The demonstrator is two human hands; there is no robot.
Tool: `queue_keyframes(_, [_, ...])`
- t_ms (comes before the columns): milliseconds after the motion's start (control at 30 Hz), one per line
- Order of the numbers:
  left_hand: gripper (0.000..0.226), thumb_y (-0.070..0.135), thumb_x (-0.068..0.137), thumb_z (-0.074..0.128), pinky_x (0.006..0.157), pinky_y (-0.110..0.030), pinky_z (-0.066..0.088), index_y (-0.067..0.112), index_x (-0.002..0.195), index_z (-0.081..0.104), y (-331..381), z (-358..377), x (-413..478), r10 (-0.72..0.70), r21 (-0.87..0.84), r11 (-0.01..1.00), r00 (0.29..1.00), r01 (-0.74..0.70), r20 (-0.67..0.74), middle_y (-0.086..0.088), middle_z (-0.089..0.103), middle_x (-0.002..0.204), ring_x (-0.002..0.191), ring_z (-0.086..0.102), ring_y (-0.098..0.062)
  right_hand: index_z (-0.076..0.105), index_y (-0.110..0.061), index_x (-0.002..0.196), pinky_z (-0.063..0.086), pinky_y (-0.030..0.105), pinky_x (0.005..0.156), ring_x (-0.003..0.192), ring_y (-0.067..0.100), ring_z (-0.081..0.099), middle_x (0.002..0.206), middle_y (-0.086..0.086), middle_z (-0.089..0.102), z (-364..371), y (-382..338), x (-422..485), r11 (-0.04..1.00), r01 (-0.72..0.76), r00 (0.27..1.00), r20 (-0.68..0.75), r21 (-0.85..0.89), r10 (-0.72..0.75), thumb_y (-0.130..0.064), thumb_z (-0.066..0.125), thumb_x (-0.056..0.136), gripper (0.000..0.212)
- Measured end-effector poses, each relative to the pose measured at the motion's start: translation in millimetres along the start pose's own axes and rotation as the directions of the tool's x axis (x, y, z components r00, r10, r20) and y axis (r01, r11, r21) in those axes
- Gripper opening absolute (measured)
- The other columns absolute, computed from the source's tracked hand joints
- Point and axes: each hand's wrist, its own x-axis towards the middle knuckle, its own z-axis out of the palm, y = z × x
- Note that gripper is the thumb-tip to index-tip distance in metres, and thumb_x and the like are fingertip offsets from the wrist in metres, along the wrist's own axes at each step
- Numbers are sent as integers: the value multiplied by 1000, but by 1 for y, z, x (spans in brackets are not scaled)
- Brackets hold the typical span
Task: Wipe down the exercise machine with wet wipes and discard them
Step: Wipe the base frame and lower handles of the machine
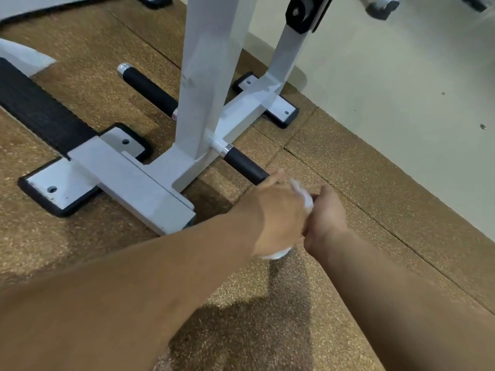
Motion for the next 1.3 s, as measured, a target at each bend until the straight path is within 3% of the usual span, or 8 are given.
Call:
queue_keyframes(133, [22, 32, 108, 40, 62, -22, 39, 21, 100, 58, -38, -37, 3, -487, -692, 701, 824, 171, -289, 6, 55, 84, 78, 55, -14, 62, -11, 90, 49, 36, 70, 71, 26, 61, 77, 9, 66, -1, 5, 0, 999, 50, 999, -3, -8, -50, -39, 33, 108, 45])
queue_keyframes(233, [10, 12, 100, 54, 57, -21, 36, 10, 97, 62, -77, -59, 10, -503, -549, 826, 612, 131, -610, 6, 50, 71, 66, 46, -13, 66, -9, 94, 52, 42, 80, 76, 27, 63, 77, 9, 67, 4, 4, -4, 997, 73, 997, 17, -27, -72, -42, 33, 109, 49])
queue_keyframes(467, [23, 29, 105, 33, 118, -45, 30, 23, 95, 53, -76, -6, 11, -180, -60, 983, 966, 171, -187, 5, 58, 91, 94, 54, -18, 63, -7, 108, 55, 43, 81, 82, 26, 60, 90, 13, 64, 16, -6, -5, 978, 81, 990, 129, -191, -56, -40, 37, 111, 42])
queue_keyframes(700, [18, 31, 103, 33, 93, -41, 41, 25, 94, 48, -53, -3, 33, -253, 48, 964, 958, 261, -133, 2, 57, 85, 88, 50, -23, 66, -2, 111, 51, 34, 64, 75, 27, 61, 87, 14, 67, -18, 10, 4, 952, 55, 998, 58, -303, -39, -38, 33, 111, 49])
queue_keyframes(933, [28, 19, 107, 38, 85, -42, 53, 30, 115, 62, -2, -22, -7, -73, -389, 921, 993, 30, -97, 4, 65, 91, 89, 64, -21, 70, -6, 108, 60, 37, 64, 79, 31, 69, 93, 17, 74, -20, 9, -3, 965, 54, 999, 13, -256, -52, -25, 44, 107, 33])
queue_keyframes(1067, [31, 20, 110, 35, 80, -34, 45, 19, 131, 58, 11, -10, -18, -368, -711, 677, 924, 190, -103, -4, 64, 116, 106, 62, -27, 62, -8, 100, 50, 37, 66, 72, 30, 63, 80, 11, 67, -18, 24, -16, 997, -45, 999, 10, -60, 46, -36, 41, 107, 36])
queue_keyframes(1167, [28, 18, 107, 40, 80, -36, 46, 5, 120, 62, -3, 7, -23, -709, -916, 119, 679, 382, 191, -15, 67, 121, 112, 63, -34, 60, -8, 97, 47, 36, 62, 57, 24, 55, 55, 5, 61, -14, 32, -15, 995, -47, 999, -3, -86, 46, -31, 36, 107, 34])
queue_keyframes(1300, [37, 21, 104, 46, 62, -24, 50, 10, 139, 53, -34, 23, -3, -650, -871, -389, 580, 300, 490, -8, 59, 136, 112, 65, -28, 67, -4, 103, 55, 34, 60, 60, 25, 61, 76, 12, 68, 0, 22, -17, 981, 40, 999, 39, -192, -33, -28, 39, 107, 37])
